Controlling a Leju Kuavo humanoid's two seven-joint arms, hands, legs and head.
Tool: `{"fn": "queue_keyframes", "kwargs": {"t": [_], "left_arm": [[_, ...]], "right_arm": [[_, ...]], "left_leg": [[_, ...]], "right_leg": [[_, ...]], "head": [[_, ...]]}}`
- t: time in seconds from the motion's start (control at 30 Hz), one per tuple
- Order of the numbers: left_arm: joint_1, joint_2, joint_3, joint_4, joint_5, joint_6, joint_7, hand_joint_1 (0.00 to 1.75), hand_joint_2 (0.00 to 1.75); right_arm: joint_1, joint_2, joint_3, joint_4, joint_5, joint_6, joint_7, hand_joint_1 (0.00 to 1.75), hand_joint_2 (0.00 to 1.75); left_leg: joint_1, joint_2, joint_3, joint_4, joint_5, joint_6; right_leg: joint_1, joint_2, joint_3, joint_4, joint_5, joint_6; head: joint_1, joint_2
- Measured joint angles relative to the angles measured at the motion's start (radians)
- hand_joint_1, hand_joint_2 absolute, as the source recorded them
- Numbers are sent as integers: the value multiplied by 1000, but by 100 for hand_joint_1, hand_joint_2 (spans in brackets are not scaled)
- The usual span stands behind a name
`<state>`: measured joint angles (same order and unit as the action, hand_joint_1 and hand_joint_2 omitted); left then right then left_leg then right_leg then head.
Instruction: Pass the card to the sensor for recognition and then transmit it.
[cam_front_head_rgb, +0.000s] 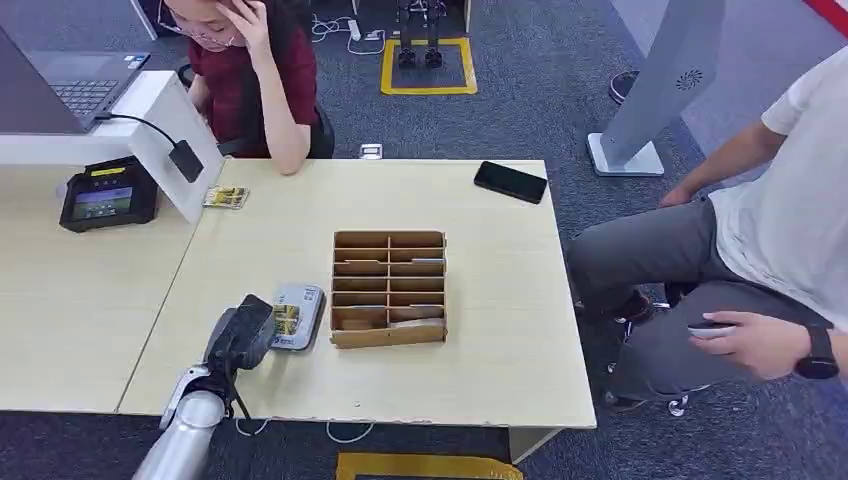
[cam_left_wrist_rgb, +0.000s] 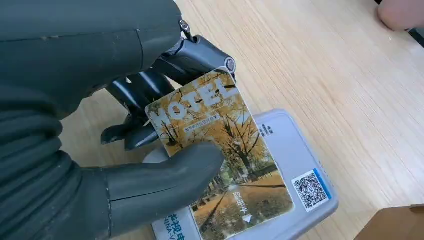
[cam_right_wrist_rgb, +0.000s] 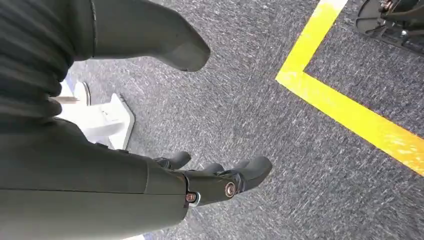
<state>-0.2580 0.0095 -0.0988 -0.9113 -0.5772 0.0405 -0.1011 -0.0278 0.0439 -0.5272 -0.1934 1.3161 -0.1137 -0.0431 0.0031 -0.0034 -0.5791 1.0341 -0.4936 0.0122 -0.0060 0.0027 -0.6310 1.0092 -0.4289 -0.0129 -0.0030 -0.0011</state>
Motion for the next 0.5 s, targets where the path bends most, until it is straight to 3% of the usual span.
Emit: {"fn": "queue_keyframes", "kwargs": {"t": [0.2, 0.4, 0.5], "left_arm": [[-6, -11, -5, 11, -81, 51, 11, 175, 175], [-13, -26, -57, 37, -322, 195, 67, 175, 175], [-13, -34, -80, 49, -402, 228, 84, 175, 175]], "right_arm": [[0, 0, -2, 0, 2, 0, -2, 0, 175], [-1, 2, -12, 0, 9, 0, -2, 0, 175], [-1, 3, -16, 0, 14, 0, -2, 0, 175]], "left_leg": [[0, 0, 1, 0, 0, 0], [0, 0, 3, 0, 0, 0], [0, 0, 3, 0, 0, 0]], "right_leg": [[0, 0, 1, 0, 0, 0], [0, 0, 3, 0, 0, 0], [0, -1, 4, 0, 0, 0]], "head": [[0, 0], [0, 0], [0, 0]]}}
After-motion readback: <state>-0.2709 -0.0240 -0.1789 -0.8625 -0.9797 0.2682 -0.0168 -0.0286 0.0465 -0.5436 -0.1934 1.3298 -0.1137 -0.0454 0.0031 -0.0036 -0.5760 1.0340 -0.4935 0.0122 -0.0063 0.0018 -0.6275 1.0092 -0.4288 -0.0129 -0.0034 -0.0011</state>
